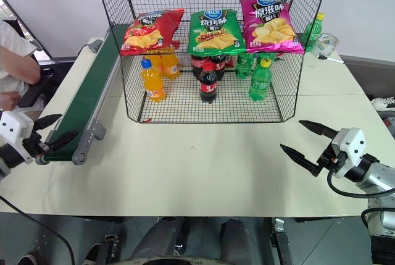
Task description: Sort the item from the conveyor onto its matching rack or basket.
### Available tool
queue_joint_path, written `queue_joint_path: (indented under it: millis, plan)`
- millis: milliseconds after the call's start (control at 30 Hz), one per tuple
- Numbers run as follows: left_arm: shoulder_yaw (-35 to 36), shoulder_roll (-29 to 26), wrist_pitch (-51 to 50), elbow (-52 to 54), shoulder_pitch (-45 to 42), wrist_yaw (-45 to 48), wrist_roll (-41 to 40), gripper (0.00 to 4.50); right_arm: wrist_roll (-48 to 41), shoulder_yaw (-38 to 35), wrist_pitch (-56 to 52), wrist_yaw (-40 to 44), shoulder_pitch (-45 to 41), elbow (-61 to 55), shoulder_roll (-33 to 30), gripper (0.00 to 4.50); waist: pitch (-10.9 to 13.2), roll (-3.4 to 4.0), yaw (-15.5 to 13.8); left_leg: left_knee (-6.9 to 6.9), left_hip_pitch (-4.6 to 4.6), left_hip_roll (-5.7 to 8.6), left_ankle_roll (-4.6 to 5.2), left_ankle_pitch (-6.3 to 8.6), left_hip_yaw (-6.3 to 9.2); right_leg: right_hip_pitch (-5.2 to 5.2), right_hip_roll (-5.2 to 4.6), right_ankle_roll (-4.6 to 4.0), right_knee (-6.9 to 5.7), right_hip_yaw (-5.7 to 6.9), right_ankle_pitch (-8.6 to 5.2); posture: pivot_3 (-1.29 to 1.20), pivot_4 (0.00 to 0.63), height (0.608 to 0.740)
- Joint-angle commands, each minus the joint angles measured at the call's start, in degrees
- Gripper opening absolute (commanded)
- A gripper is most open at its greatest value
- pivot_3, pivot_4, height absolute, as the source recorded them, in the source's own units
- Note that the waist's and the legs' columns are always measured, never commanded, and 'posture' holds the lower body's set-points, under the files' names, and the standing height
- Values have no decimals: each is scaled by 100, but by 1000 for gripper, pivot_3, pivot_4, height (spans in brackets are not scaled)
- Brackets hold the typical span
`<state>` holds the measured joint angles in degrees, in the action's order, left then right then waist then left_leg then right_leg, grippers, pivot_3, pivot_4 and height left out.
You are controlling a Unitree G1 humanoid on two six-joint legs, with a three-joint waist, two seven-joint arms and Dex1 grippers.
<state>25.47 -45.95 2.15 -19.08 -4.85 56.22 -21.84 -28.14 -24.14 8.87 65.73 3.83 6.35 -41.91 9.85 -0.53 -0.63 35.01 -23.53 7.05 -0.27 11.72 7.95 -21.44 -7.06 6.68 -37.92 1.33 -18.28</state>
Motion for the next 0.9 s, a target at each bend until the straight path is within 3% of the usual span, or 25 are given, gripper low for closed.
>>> queue_joint_path:
  millis: [33,900]
  plan:
    - [90,-148,224,-13,-106,-15,41,3784,-14,-118,132,11,-30,-63,-85,4500,0,0,0,0,0,0,0,0,0,0,0,0,0,0,0,0,150,740]
    - [62,-22,367,-73,-39,-221,35,3784,35,-105,237,95,-145,158,-174,4500,3,3,-5,-4,0,0,-1,1,0,-2,-1,-1,3,0,0,0,150,740]
